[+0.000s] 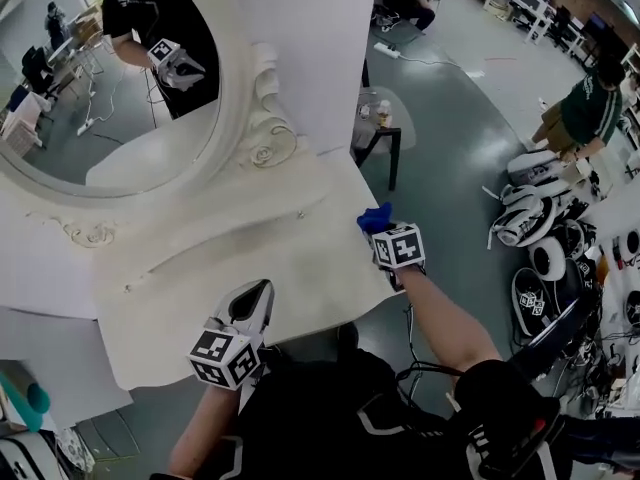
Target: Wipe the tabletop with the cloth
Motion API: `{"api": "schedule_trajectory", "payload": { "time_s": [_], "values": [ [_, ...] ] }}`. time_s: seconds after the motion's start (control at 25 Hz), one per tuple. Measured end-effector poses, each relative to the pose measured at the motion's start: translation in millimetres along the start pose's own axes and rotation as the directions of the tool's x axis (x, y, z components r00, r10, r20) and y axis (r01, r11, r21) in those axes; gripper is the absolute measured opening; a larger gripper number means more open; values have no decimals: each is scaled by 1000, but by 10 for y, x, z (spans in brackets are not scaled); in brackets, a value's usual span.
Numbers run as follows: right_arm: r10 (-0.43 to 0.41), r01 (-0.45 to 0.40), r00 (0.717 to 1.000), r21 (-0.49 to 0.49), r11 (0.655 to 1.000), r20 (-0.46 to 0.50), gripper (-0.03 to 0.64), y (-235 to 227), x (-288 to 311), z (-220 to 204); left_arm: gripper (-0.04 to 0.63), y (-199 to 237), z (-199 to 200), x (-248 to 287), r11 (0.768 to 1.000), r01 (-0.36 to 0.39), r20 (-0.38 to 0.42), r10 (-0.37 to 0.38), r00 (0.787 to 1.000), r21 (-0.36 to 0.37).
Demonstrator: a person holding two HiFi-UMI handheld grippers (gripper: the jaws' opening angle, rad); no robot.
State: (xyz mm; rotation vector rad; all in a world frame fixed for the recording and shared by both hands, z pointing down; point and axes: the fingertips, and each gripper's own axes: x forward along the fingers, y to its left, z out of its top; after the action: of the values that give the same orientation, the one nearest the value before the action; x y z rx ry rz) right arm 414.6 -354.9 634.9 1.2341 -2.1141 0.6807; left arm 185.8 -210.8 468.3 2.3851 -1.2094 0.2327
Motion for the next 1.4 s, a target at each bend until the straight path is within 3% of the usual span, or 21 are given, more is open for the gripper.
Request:
{"api": "schedule_trajectory", "payload": {
  "time_s": [0.2, 0.36, 0.52, 0.68, 1.12, 1.4],
  "values": [
    [-35, 34, 999, -25, 999, -32, 123, -174, 463, 381, 9, 110, -62, -135, 997, -77, -10, 77, 997, -23],
    [-43, 41, 997, -43, 998, -62, 123, -193, 600, 354, 9, 168, -79, -233, 992, -122, -13, 121, 993, -39],
    [-64, 61, 996, -56, 997, -54, 123, -195, 486, 216, 9, 203, -60, -223, 992, -121, -17, 120, 993, -43],
    [-64, 56, 995, -89, 994, -79, 123, -118, 217, -110, 9, 176, -6, -134, 996, -80, -13, 80, 997, -32],
    [-76, 82, 992, 56, 995, -100, 123, -19, -600, -971, 9, -54, 78, 177, 997, 77, -24, -77, 997, 20],
    [-129, 143, 985, 122, 982, -116, 123, -44, -1006, -1413, 9, -181, 54, 282, 989, 145, -41, -143, 989, 35]
  ]
}}
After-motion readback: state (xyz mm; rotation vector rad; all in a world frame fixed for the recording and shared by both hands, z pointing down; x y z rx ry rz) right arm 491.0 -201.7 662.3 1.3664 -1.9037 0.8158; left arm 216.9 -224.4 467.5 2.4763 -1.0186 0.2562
